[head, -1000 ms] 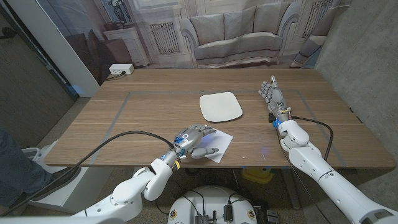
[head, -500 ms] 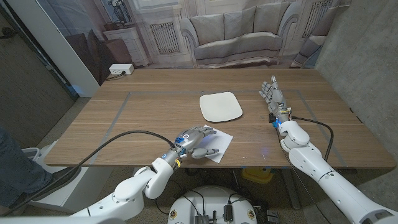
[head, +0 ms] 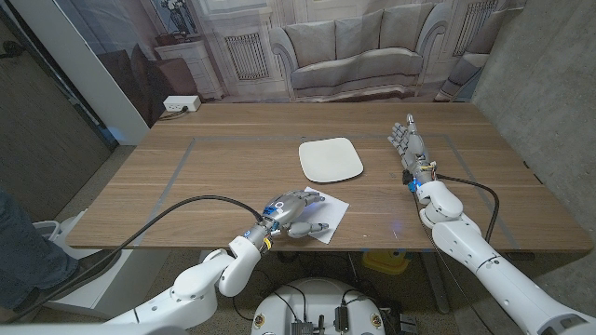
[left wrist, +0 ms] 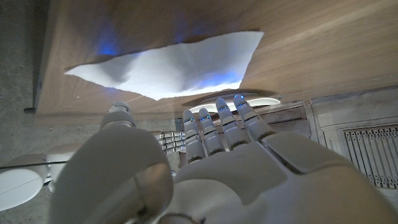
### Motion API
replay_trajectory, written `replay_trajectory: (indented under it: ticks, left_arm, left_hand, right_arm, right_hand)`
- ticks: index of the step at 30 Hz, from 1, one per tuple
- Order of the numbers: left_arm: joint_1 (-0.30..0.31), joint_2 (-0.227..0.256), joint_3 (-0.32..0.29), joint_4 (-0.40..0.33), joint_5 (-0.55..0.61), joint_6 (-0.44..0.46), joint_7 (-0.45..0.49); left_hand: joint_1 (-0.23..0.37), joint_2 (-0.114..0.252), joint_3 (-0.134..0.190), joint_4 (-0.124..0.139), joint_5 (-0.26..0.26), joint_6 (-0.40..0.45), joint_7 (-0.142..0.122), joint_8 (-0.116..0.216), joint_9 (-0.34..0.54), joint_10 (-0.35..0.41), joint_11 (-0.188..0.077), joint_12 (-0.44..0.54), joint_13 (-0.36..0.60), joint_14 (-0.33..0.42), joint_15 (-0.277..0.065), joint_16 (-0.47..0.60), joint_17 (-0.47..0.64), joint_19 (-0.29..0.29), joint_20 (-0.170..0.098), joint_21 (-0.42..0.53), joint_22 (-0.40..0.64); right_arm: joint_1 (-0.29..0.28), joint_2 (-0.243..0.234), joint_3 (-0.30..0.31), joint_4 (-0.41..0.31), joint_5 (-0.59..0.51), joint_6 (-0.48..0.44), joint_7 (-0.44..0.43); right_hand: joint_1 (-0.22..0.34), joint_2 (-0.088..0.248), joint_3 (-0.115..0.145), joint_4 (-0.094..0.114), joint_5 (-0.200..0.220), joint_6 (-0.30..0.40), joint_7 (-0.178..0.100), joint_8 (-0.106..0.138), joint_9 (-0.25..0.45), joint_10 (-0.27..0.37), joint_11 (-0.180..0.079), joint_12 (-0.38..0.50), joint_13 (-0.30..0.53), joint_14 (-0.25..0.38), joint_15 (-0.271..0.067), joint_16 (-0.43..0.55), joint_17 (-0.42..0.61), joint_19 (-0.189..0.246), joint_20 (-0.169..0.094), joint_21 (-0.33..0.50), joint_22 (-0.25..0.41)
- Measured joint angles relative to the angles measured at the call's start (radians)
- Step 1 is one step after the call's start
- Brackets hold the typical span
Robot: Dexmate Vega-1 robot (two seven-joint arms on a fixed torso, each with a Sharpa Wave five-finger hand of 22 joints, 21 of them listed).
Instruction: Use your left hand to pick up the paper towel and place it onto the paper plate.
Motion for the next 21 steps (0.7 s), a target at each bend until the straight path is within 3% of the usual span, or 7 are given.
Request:
replay_trajectory:
  ticks: [21]
  left_arm:
    - [-0.018,-0.008,0.013,0.027,-0.032,-0.014,-0.005]
  left_hand:
    - [0.010,0.009,-0.004,-0.004,0.000,0.000,0.000,0.000,0.000,0.000,0.000,0.000,0.000,0.000,0.000,0.000,0.000,-0.004,-0.004,-0.001,0.005]
  right_arm:
    - [0.004,0.008,-0.003,0.011,-0.003,0.005,-0.001]
  right_hand:
    - [0.000,0.000,0.000,0.000,0.000,0.000,0.000,0.000,0.000,0.000,0.000,0.000,0.000,0.006,0.006,0.000,0.000,0.000,0.000,-0.007,0.000]
